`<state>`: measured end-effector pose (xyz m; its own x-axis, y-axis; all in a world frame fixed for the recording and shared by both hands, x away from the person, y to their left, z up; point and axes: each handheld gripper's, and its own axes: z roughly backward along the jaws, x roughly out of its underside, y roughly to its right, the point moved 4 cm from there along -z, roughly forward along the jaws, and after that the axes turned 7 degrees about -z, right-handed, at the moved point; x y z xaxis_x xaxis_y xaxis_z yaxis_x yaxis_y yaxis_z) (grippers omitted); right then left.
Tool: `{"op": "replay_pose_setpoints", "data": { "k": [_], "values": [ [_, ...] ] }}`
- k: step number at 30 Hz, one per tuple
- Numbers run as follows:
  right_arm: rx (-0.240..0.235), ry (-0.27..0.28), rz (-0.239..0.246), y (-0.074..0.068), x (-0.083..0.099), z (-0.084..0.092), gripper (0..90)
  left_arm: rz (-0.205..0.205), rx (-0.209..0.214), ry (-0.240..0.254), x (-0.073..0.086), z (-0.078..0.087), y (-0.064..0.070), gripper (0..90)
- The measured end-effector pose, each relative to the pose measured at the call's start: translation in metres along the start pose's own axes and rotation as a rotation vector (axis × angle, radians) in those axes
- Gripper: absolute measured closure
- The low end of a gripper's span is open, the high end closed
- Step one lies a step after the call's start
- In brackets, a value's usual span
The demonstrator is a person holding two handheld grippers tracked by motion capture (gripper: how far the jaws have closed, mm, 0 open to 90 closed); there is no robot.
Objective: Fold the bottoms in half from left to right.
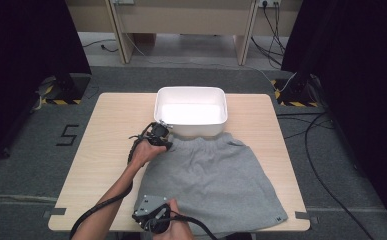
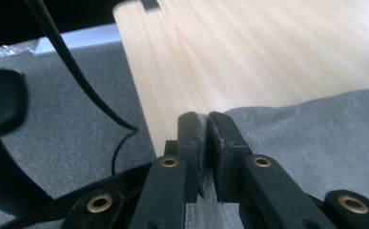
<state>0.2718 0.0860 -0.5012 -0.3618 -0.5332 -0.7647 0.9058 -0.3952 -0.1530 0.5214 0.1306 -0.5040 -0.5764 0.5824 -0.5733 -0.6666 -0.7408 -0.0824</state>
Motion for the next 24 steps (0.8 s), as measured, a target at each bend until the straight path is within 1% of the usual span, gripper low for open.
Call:
{"op": "replay_pose_setpoints", "data": {
  "k": [3, 5, 8, 9, 12, 14, 16, 17, 19, 21, 24],
  "values": [
    [-0.016, 0.033, 0.005, -0.003, -0.013, 0.011, 83.7, -0.018, -0.016, -0.019, -0.006, 0.014, -0.005, 78.6],
    [-0.030, 0.053, 0.012, -0.006, -0.022, 0.018, 83.7, -0.025, -0.024, -0.026, -0.009, 0.025, -0.008, 78.6],
    [-0.048, 0.078, 0.016, -0.010, -0.032, 0.031, 83.8, -0.032, -0.033, -0.050, -0.014, 0.041, -0.013, 78.6],
    [-0.053, 0.085, 0.019, -0.011, -0.035, 0.035, 83.8, -0.036, -0.036, -0.060, -0.016, 0.047, -0.014, 78.6],
    [-0.055, 0.115, 0.020, -0.008, -0.043, 0.051, 83.8, -0.037, -0.069, -0.069, -0.024, 0.063, -0.018, 78.6],
    [-0.056, 0.131, 0.008, -0.005, -0.046, 0.062, 83.9, -0.037, -0.075, -0.070, -0.032, 0.072, -0.017, 78.7],
    [-0.055, 0.137, -0.004, 0.000, -0.046, 0.075, 83.9, -0.037, -0.090, -0.066, -0.042, 0.080, -0.014, 78.7],
    [-0.049, 0.134, -0.002, 0.003, -0.045, 0.081, 83.9, -0.038, -0.093, -0.064, -0.047, 0.082, -0.010, 78.7],
    [-0.022, 0.119, -0.003, 0.009, -0.042, 0.095, 84.0, -0.045, -0.083, -0.067, -0.056, 0.082, 0.000, 78.8],
    [0.006, 0.107, -0.014, 0.016, -0.038, 0.110, 84.0, -0.050, -0.077, -0.073, -0.064, 0.081, 0.010, 78.8],
    [0.052, 0.108, -0.031, 0.028, -0.030, 0.130, 84.0, -0.049, -0.060, -0.073, -0.077, 0.077, 0.023, 78.8]
  ]
}}
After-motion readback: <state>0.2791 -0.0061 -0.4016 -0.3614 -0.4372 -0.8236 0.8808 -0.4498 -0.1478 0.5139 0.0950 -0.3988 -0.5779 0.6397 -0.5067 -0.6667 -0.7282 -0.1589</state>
